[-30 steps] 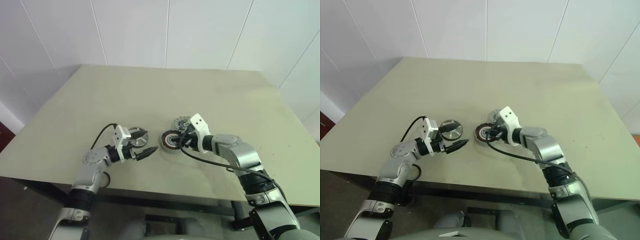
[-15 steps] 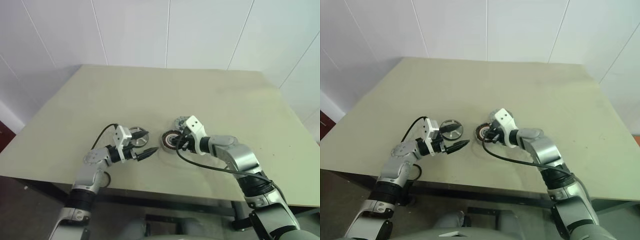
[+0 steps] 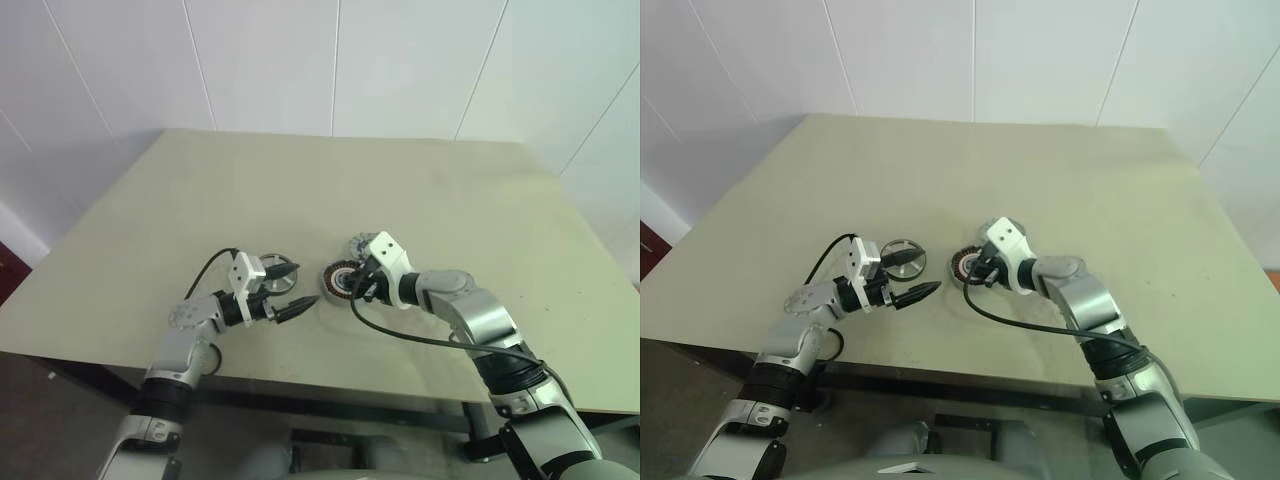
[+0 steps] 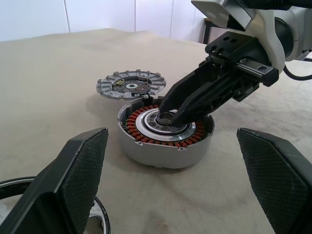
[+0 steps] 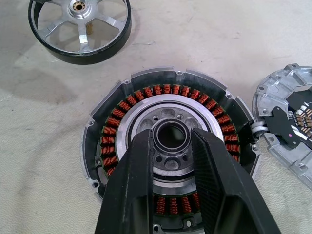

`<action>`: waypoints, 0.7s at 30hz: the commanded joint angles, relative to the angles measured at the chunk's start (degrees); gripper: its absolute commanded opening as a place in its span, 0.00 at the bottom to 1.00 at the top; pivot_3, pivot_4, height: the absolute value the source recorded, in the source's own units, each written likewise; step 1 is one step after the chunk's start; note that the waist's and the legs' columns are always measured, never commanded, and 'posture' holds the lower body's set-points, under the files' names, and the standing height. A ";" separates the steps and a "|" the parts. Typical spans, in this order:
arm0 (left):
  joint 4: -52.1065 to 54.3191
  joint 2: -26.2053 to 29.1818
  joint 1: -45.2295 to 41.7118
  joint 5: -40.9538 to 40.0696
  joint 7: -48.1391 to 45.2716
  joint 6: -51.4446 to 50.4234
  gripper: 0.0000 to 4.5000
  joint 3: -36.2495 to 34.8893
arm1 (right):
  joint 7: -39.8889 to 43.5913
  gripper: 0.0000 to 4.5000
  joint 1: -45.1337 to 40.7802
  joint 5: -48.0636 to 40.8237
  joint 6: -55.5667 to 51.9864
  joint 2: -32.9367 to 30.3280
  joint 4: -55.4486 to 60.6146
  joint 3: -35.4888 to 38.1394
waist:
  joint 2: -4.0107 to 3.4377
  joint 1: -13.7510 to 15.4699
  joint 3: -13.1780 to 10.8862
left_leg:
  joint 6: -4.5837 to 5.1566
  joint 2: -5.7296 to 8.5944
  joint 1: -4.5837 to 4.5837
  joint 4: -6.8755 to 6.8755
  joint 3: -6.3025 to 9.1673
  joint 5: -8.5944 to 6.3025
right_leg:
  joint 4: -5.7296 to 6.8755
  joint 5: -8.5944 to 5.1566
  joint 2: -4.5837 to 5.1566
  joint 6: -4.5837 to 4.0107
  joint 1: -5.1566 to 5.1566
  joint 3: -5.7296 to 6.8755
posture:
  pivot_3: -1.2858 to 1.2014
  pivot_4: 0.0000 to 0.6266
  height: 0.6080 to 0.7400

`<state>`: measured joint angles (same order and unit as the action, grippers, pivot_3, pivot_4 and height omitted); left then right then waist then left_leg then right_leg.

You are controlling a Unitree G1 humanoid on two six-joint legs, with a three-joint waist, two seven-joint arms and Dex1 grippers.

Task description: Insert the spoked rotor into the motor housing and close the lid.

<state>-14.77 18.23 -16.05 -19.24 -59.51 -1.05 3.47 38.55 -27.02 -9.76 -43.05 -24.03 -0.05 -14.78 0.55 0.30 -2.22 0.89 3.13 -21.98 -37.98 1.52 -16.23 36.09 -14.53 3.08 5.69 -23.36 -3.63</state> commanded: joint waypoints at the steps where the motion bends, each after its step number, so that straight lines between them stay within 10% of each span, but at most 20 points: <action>1: 2.17 0.07 -0.39 -0.29 0.07 0.38 1.00 0.00 | -0.35 0.16 0.06 0.16 0.48 0.14 0.75 0.72 | 0.00 0.00 0.00 | 0.00 0.00 0.00 0.00 0.00 0.00 | 0.00 0.00 0.00 0.00 0.00 0.00 | 0.52 0.00 1.00; 21: 1.04 0.26 -0.60 0.01 -0.23 0.94 1.00 -0.01 | -1.15 0.16 0.09 -0.36 0.60 1.26 0.09 1.43 | 0.00 -0.02 0.00 | 0.01 0.00 0.01 0.00 0.00 0.01 | 0.00 0.00 0.00 0.00 0.00 0.00 | 0.52 0.00 1.00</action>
<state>-14.81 18.26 -16.05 -19.21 -59.59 -0.86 3.55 37.64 -26.83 -9.85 -42.98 -23.15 -0.19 -14.58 0.55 0.28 -2.22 0.90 3.13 -21.97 -37.98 1.52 -16.23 36.09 -14.53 3.08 5.69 -23.36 -3.62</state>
